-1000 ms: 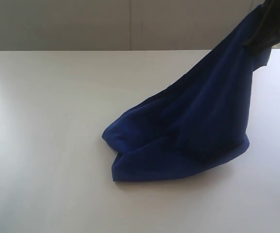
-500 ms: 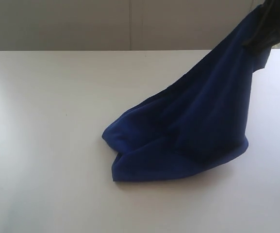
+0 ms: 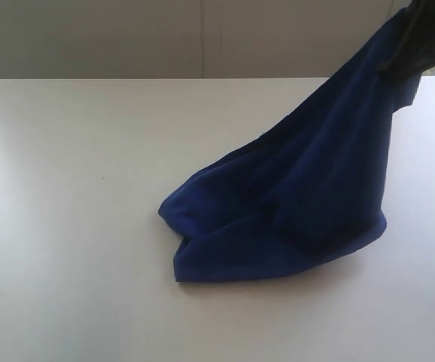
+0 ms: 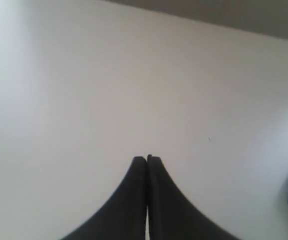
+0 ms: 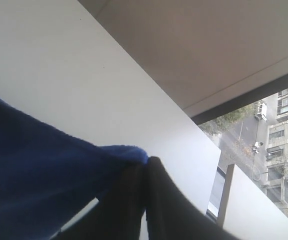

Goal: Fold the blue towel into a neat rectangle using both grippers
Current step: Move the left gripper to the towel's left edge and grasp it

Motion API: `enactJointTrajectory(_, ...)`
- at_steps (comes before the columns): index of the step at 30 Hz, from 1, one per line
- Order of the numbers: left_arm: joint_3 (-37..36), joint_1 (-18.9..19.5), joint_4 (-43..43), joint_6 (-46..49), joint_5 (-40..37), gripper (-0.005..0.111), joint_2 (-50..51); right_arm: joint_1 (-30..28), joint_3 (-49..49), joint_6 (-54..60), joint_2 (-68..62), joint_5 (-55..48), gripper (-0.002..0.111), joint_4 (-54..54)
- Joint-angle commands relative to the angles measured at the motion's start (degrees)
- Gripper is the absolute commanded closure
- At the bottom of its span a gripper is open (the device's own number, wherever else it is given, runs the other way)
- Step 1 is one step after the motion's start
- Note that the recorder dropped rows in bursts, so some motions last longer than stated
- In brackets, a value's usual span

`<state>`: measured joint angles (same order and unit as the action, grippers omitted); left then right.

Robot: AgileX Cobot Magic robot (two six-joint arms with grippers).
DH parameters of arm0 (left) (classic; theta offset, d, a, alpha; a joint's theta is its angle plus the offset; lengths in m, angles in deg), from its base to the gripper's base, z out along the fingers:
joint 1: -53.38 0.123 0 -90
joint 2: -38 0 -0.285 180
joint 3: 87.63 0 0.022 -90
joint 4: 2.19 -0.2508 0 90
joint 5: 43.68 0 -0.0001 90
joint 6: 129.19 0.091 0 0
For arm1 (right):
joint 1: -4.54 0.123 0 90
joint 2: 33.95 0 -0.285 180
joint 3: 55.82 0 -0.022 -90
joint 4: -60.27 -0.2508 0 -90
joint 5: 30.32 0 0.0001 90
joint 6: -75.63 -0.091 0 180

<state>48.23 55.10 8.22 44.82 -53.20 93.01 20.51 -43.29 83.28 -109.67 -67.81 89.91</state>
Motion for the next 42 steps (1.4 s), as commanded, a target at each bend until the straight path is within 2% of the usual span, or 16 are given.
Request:
enactJointTrajectory(1,5.7,-5.7,5.7,8.4,-2.6,0.107,12.1,0.0,0.2,0.2,0.5,0.2,0.108,-0.5)
enactJointTrajectory(6,10.1,-13.8,9.5,14.0,-1.9,0.107,25.0,0.0,0.2,0.1,0.4,0.2,0.108,-1.3)
enactJointTrajectory(10,12.7,-19.7,10.4,13.7,3.1,0.107,33.6,0.0,0.2,0.1,0.4,0.2,0.108,-1.7)
enactJointTrajectory(17,20.5,-27.3,11.3,13.6,4.5,0.107,45.3,0.0,0.2,0.1,0.4,0.2,0.108,-2.9)
enactJointTrajectory(26,31.2,-31.7,15.0,8.9,6.1,0.107,57.4,0.0,0.2,0.2,0.4,-4.4,0.108,-2.9)
enactJointTrajectory(34,33.6,-38.6,14.9,10.5,6.4,0.107,61.5,0.0,0.2,0.3,0.4,-17.1,0.108,-2.8)
enactJointTrajectory(38,33.6,-39.0,14.9,10.9,6.9,0.107,61.6,0.0,0.2,1.0,0.4,-21.7,0.108,-2.7)
enactJointTrajectory(42,33.7,-38.8,14.8,12.0,11.3,0.107,61.0,0.0,0.2,1.4,0.4,-20.4,0.108,-2.7)
